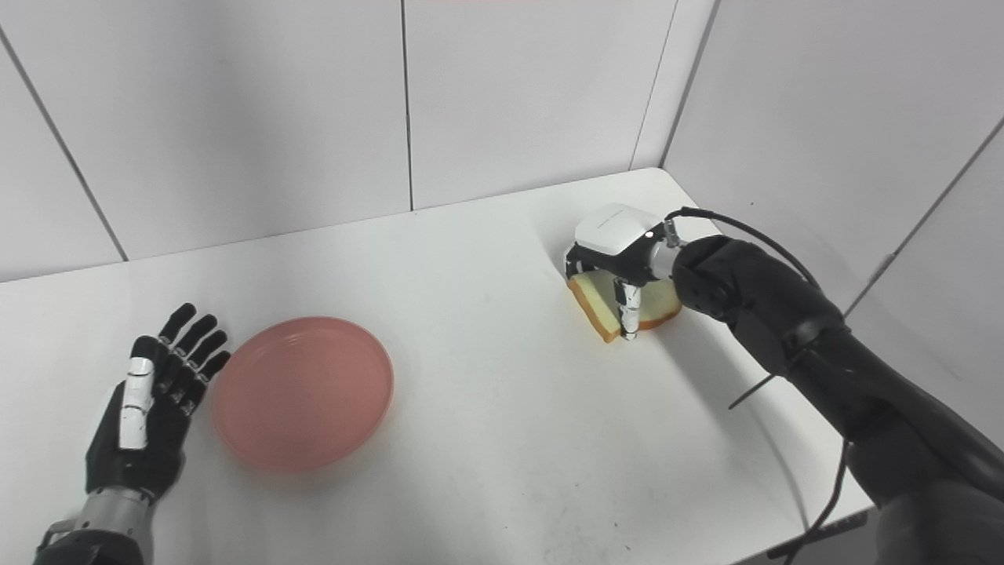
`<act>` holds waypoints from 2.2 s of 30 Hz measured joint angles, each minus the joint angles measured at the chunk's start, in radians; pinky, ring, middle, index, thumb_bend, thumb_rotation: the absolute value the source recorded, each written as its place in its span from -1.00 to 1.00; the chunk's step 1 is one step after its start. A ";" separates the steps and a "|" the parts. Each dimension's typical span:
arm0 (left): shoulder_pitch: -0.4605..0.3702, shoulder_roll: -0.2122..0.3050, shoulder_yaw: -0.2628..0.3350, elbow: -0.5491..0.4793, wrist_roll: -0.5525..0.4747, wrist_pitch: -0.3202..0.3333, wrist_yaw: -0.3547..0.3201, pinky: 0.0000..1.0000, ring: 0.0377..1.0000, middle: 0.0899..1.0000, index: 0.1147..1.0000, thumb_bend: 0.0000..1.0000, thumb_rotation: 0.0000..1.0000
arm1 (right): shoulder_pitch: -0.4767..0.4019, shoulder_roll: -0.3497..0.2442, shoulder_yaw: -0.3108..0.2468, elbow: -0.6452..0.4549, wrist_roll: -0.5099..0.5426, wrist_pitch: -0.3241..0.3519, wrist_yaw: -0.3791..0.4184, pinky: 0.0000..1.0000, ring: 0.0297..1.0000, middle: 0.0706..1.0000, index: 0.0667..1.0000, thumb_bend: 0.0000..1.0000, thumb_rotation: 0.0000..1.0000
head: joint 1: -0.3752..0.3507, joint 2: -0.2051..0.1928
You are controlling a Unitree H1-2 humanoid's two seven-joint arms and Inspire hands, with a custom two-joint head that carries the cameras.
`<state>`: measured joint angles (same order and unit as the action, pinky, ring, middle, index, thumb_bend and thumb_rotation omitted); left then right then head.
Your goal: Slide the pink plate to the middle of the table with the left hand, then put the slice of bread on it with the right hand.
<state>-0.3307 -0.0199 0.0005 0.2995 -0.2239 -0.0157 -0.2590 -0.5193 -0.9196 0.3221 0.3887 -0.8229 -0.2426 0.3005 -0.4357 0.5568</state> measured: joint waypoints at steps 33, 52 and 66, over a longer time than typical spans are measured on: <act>0.038 -0.092 -0.051 -0.034 0.083 -0.042 0.097 0.88 0.89 0.88 0.88 0.33 0.88 | -0.088 0.101 -0.214 -0.316 0.391 -0.005 0.091 -0.26 -0.18 -0.16 -0.05 0.05 -0.99 | 0.334 0.006; 0.041 -0.154 -0.089 0.036 0.257 -0.213 0.287 0.90 0.90 0.91 0.90 0.33 1.00 | -0.182 0.414 -0.074 -0.522 0.529 0.129 0.282 -0.42 -0.31 -0.22 -0.03 0.05 -1.00 | 0.560 0.011; 0.035 -0.165 -0.091 0.048 0.270 -0.259 0.369 0.96 0.95 0.95 0.94 0.40 1.00 | -0.182 0.543 0.044 -0.386 0.415 0.155 0.282 -0.43 -0.31 -0.20 -0.05 0.06 -1.00 | 0.563 0.034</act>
<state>-0.2952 -0.1847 -0.0908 0.3475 0.0464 -0.2747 0.1100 -0.7016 -0.3763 0.3660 0.0028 -0.4078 -0.0879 0.5824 0.1273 0.5906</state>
